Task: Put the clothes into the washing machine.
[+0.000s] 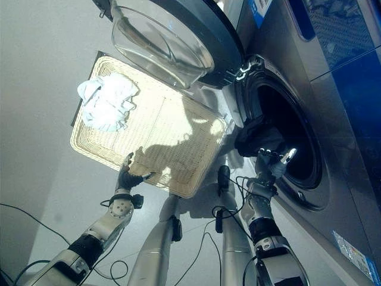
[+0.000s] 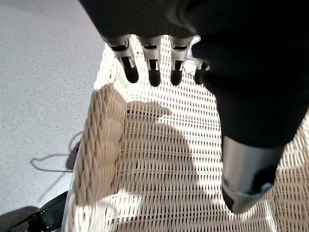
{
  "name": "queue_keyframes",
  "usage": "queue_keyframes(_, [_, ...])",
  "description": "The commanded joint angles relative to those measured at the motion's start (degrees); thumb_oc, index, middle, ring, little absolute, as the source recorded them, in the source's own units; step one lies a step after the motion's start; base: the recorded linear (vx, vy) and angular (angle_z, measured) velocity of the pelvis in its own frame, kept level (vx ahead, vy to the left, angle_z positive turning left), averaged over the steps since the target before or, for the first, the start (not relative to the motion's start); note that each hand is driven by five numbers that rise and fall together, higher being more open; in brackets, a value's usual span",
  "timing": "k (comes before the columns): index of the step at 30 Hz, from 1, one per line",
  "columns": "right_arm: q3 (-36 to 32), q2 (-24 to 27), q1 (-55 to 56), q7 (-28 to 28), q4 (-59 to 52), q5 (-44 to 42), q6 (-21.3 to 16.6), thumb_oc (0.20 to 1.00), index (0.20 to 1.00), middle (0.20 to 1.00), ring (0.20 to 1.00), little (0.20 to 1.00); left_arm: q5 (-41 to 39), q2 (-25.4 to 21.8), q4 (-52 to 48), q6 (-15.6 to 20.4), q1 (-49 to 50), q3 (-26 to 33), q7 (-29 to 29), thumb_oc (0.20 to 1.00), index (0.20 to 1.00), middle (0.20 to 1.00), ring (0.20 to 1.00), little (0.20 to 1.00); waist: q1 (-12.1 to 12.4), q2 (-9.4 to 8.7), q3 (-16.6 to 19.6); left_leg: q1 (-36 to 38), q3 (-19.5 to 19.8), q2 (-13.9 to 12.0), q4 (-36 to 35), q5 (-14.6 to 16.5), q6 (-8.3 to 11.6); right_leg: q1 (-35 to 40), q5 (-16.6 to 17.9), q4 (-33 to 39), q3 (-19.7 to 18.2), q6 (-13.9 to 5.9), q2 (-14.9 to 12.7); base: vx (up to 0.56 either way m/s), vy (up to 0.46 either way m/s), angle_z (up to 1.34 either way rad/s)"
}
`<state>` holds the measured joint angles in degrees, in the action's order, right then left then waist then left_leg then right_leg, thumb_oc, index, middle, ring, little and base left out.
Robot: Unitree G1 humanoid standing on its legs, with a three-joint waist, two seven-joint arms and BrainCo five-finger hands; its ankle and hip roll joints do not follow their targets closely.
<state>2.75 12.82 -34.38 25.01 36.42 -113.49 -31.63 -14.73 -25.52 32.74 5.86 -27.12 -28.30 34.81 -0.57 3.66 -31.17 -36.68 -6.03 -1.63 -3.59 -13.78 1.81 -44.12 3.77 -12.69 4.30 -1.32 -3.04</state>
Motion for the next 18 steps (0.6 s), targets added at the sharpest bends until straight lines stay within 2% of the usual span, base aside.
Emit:
queue_keyframes(1, [-2.02, 3.65, 2.74, 0.95, -4.53, 0.49, -3.87, 1.0, 1.0, 1.0, 1.0, 1.0, 0.12, -1.24, -1.84, 0.31, 0.54, 1.33, -0.28, 1.0, 1.0, 1.0, 1.0, 1.0, -0.86, 0.92, 1.37, -0.42, 0.04, 4.22, 2.79, 3.6, 1.12, 3.85, 8.13, 8.86, 1.79, -4.88, 0.37, 0.0, 0.0, 0.0])
queue_keyframes(3, [-2.63, 4.83, 2.65, 0.53, -5.23, 0.49, -4.14, 1.0, 1.0, 1.0, 1.0, 1.0, 0.11, -1.63, -2.02, 0.25, 0.74, 1.66, -0.63, 1.0, 1.0, 1.0, 1.0, 1.0, -0.81, 0.8, 1.37, -0.34, 0.07, 4.18, 2.85, 3.69, 1.14, 3.95, 8.06, 8.81, 1.88, -4.96, 0.31, 0.01, -0.015, 0.02])
queue_keyframes(5, [-5.84, 10.28, 1.8, -1.02, -7.26, 0.49, -4.61, 1.0, 1.0, 1.0, 1.0, 1.0, -0.03, -3.12, -2.56, 0.65, 2.38, 2.3, -1.82, 1.0, 1.0, 1.0, 1.0, 1.0, -0.66, 0.51, 1.37, 0.98, 0.25, 4.18, 2.94, 4.55, 1.2, 5.36, 7.22, 8.67, 2.21, -5.24, 0.23, 0.01, -0.028, 0.06])
queue_keyframes(7, [-10.51, 14.21, -0.46, -2.29, -11.6, 0.49, -8.37, 1.0, 1.0, 1.0, 1.0, 1.0, -0.17, -4.49, -3.69, 1.18, 4.57, 2.87, -2.64, 1.0, 1.0, 1.0, 1.0, 1.0, -0.5, 0.37, 1.37, 1.81, 0.48, 4.18, 3.1, 5.22, 1.13, 6.11, 6.63, 8.42, 2.23, -5.3, 0.36, 0.0, -0.004, 0.05])
queue_keyframes(8, [-11.84, 14.68, -1.15, -2.41, -13.27, 0.49, -10.4, 1.0, 1.0, 1.0, 1.0, 1.0, -0.36, -4.83, -3.91, 1.27, 5.0, 2.9, -2.82, 1.0, 1.0, 1.0, 1.0, 1.0, -0.45, 0.37, 1.37, 2.04, 0.58, 4.21, 3.18, 5.42, 1.1, 6.3, 6.49, 8.33, 2.18, -5.31, 0.43, 0.0, 0.007, -0.03])
queue_keyframes(10, [-16.36, 15.88, -4.26, -1.62, -19.67, 0.49, -17.89, 1.0, 1.0, 1.0, 1.0, 1.0, -1.04, -5.64, -4.17, 1.49, 5.64, 2.88, -3.23, 1.0, 1.0, 1.0, 1.0, 1.0, -0.48, 0.3, 1.37, 2.32, 1.01, 4.43, 3.36, 5.65, 0.91, 6.47, 6.51, 8.19, 2.03, -5.32, 0.65, -0.01, 0.013, -0.07])
queue_keyframes(12, [-18.07, 16.5, -5.72, -1.43, -22.31, 0.49, -21.57, 1.0, 1.0, 1.0, 1.0, 1.0, -1.55, -6.19, -4.34, 1.49, 5.58, 2.89, -3.58, 1.0, 1.0, 1.0, 1.0, 1.0, -0.53, 0.3, 1.37, 2.28, 1.02, 4.41, 3.59, 5.81, 0.99, 6.4, 6.5, 8.07, 2.0, -5.34, 0.67, -0.02, 0.021, -0.11])
queue_keyframes(13, [-20.78, 17.01, -7.6, -4.11, -25.98, 0.49, -27.83, 1.0, 1.0, 1.0, 1.0, 1.0, -2.01, -6.34, -4.27, 1.76, 5.51, 2.55, -3.48, 1.0, 1.0, 1.0, 1.0, 1.0, -0.74, 0.31, 1.37, 2.26, 0.93, 4.32, 3.82, 6.02, 1.16, 6.34, 6.47, 7.93, 2.13, -5.42, 0.55, -0.04, 0.024, -0.11])
queue_keyframes(14, [-21.73, 16.93, -8.08, -5.42, -26.67, 0.49, -28.98, 1.0, 1.0, 1.0, 1.0, 1.0, -2.1, -6.24, -4.06, 1.97, 5.49, 2.53, -3.4, 1.0, 1.0, 1.0, 1.0, 1.0, -0.84, 0.33, 1.37, 2.27, 0.98, 4.33, 3.85, 6.11, 1.16, 6.32, 6.47, 7.92, 2.14, -5.45, 0.54, -0.02, 0.036, -0.07])
queue_keyframes(15, [-23.64, 16.79, -8.24, -9.86, -26.36, 0.49, -31.0, 1.0, 1.0, 1.0, 1.0, 1.0, -2.39, -6.05, -3.73, 2.07, 4.98, 2.45, -3.29, 1.0, 1.0, 1.0, 1.0, 1.0, -1.07, 0.43, 1.37, 2.2, 1.11, 4.46, 4.02, 6.21, 1.18, 6.21, 6.5, 7.88, 2.08, -5.46, 0.55, 0.0, 0.0, 0.0])
queue_keyframes(16, [-23.73, 16.96, -8.25, -10.26, -26.37, 0.49, -31.11, 1.0, 1.0, 1.0, 1.0, 1.0, -2.42, -6.08, -3.7, 2.05, 4.87, 2.36, -3.28, 1.0, 1.0, 1.0, 1.0, 1.0, -1.0, 0.42, 1.37, 2.14, 1.12, 4.48, 4.07, 6.22, 1.18, 6.17, 6.49, 7.87, 2.09, -5.46, 0.53, 0.0, 0.0, 0.0])
queue_keyframes(18, [-24.12, 16.49, -8.23, -17.62, -23.43, 0.49, -30.88, 1.0, 1.0, 1.0, 1.0, 1.0, -2.95, -5.64, -3.67, 1.82, 4.11, 1.77, -2.61, 1.0, 1.0, 1.0, 1.0, 1.0, -1.06, 0.69, 1.37, 1.8, 1.2, 4.73, 4.31, 6.14, 1.13, 5.92, 6.84, 8.07, 2.13, -5.42, 0.3, -0.01, 0.021, 0.01])
